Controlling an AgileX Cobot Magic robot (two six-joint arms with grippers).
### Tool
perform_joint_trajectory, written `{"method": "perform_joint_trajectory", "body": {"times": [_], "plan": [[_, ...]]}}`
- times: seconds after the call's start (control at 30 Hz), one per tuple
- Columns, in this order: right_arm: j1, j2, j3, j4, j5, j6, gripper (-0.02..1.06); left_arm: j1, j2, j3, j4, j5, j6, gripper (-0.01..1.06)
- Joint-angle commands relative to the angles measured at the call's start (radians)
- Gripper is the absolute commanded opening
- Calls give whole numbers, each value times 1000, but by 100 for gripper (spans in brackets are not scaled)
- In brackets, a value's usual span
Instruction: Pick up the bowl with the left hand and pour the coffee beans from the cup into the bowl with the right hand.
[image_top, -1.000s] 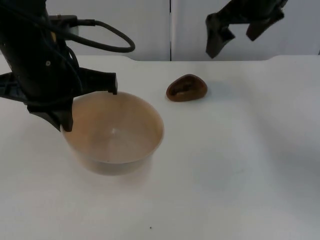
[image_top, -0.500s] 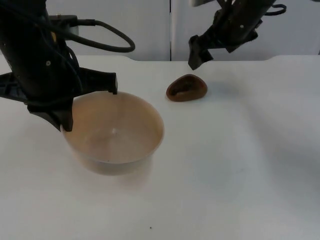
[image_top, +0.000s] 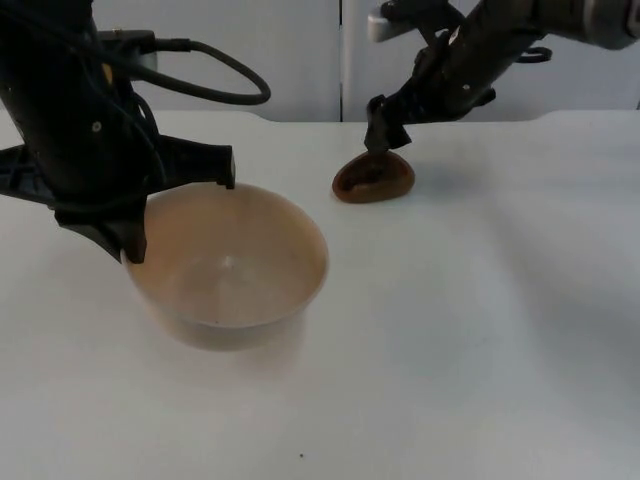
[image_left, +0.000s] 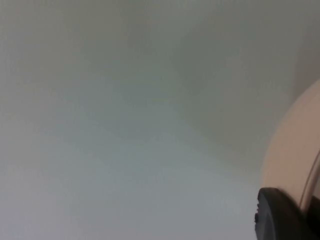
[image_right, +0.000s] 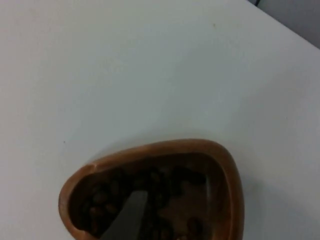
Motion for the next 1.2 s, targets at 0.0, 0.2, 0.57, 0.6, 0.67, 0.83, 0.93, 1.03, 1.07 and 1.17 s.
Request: {"method": "perform_joint_trajectory", "body": {"times": [0.0, 0.2, 0.57, 0.6, 0.67, 0.83, 0.93, 1.03, 1.07, 1.17], "plan": [[0, 9, -7, 2, -19, -8, 95, -5, -9, -2, 5, 0, -7, 0], [0, 38, -7, 2, -19, -5, 95, -5, -9, -2, 5, -8, -7, 0], [0, 51, -7, 2, -20, 2, 87, -5, -9, -2, 1, -2, -7, 0], [0, 51, -7, 2, -20, 2, 87, -5, -9, -2, 1, -1, -7, 0], [0, 51, -7, 2, -26, 2, 87, -5, -9, -2, -1, -2, -7, 0], [-5, 51, -7, -1, -75, 19, 86, -5, -9, -2, -4, -2, -7, 0], [-5, 54, -7, -1, -79, 19, 84, -5, -9, -2, -4, -2, -7, 0], [-10, 60, -7, -1, -80, 26, 81, -5, -9, -2, -4, -2, -7, 0], [-12, 62, -7, -1, -78, 39, 81, -5, -9, -2, -3, 0, -7, 0], [-22, 67, -7, 3, -76, 45, 81, -5, -9, -2, -3, 0, -7, 0]]}}
